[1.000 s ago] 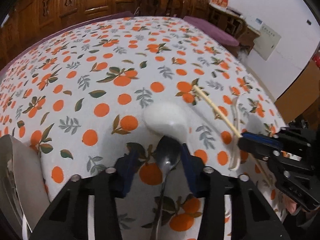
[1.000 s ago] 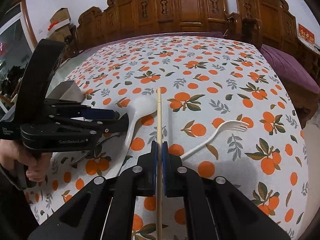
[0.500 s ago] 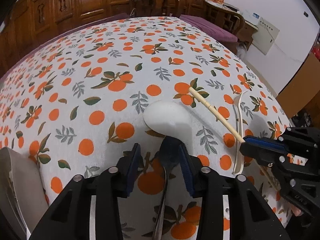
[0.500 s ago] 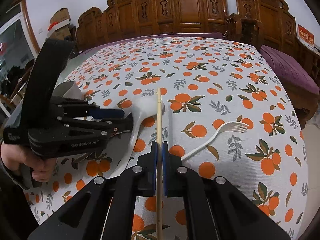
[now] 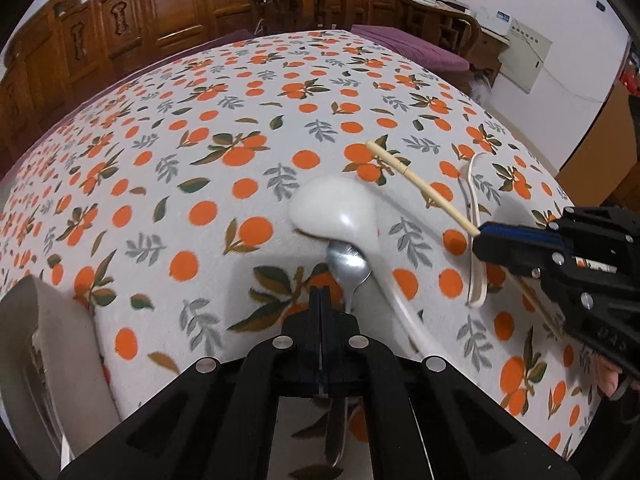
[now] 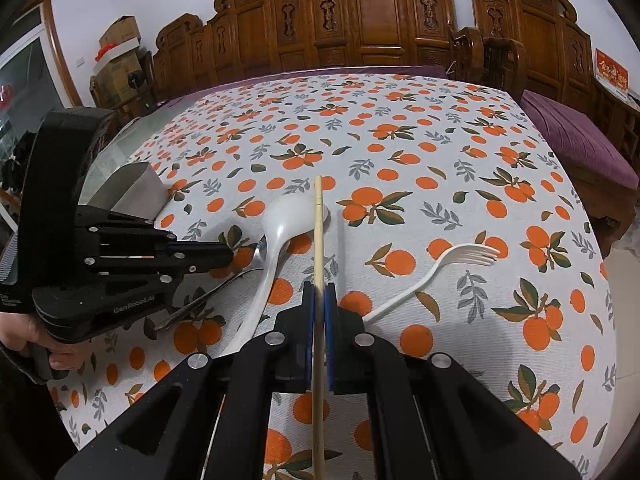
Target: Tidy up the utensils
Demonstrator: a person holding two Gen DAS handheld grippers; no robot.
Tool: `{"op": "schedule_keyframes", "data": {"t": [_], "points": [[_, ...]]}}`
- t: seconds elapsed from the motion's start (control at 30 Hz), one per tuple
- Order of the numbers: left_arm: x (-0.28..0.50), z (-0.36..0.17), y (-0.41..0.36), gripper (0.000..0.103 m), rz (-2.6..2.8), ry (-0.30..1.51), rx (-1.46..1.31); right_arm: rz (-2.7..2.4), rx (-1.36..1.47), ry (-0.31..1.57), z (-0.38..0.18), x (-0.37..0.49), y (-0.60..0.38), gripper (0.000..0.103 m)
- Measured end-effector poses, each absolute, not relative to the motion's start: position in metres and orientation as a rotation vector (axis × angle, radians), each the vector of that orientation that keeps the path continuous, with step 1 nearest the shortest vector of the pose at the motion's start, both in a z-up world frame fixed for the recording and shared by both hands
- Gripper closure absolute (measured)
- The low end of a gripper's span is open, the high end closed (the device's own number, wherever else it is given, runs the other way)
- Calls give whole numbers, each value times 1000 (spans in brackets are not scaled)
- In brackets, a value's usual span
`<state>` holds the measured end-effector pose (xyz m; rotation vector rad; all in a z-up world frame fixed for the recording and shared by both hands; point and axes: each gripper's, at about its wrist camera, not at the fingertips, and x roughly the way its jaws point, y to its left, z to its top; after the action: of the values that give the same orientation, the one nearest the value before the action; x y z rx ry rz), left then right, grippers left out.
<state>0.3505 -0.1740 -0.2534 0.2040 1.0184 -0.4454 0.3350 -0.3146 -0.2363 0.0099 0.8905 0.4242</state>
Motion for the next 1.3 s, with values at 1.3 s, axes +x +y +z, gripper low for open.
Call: {"op": "schedule_keyframes", "data": {"t": [1.3], "points": [[389, -255, -244, 64, -571, 1045, 247, 361, 80, 892, -238, 340, -338, 97]]}}
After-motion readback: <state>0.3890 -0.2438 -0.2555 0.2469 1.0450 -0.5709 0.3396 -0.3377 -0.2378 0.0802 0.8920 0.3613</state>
